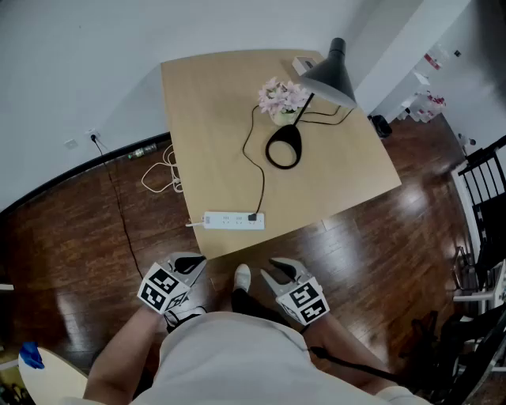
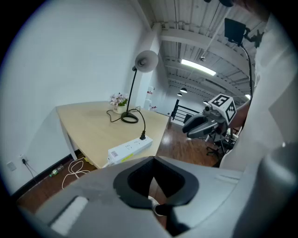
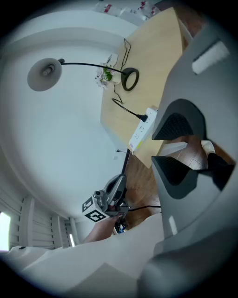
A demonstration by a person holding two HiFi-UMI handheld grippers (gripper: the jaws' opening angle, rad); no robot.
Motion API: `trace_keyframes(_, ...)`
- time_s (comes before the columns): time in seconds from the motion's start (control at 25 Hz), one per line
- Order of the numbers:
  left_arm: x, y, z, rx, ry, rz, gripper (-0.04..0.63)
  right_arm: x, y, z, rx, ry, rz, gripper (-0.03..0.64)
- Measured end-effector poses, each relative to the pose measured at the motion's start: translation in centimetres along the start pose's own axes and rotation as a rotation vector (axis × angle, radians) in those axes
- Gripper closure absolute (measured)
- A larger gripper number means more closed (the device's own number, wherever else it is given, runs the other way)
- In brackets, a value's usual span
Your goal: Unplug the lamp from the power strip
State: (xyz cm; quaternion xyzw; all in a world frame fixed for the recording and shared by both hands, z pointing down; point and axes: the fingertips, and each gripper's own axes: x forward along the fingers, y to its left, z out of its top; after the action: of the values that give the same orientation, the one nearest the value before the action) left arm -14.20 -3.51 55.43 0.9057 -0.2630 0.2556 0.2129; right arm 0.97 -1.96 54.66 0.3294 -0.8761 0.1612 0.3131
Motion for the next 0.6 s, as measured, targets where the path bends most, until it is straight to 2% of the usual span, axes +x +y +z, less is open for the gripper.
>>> trace_keyframes(0.28, 7.8, 4.2, 5.0, 0.016, 0.065, 0.006, 0.592, 4.6, -8.2, 3.2, -0.100, 0.031, 0.082, 0.503)
trace_keyframes(0.48, 11.9, 4.9, 4.8, 0.025, 0.177, -0.105, 0.592, 7.9, -10.4, 3.4, -0.156, 0.123, 0.096, 0.503)
trace_keyframes(0.6, 13.8, 5.5, 4.5, 0.063, 0.248, -0.171, 0.592, 9.8, -11.0, 3.1, -0.187, 0.180, 0.114, 0.502)
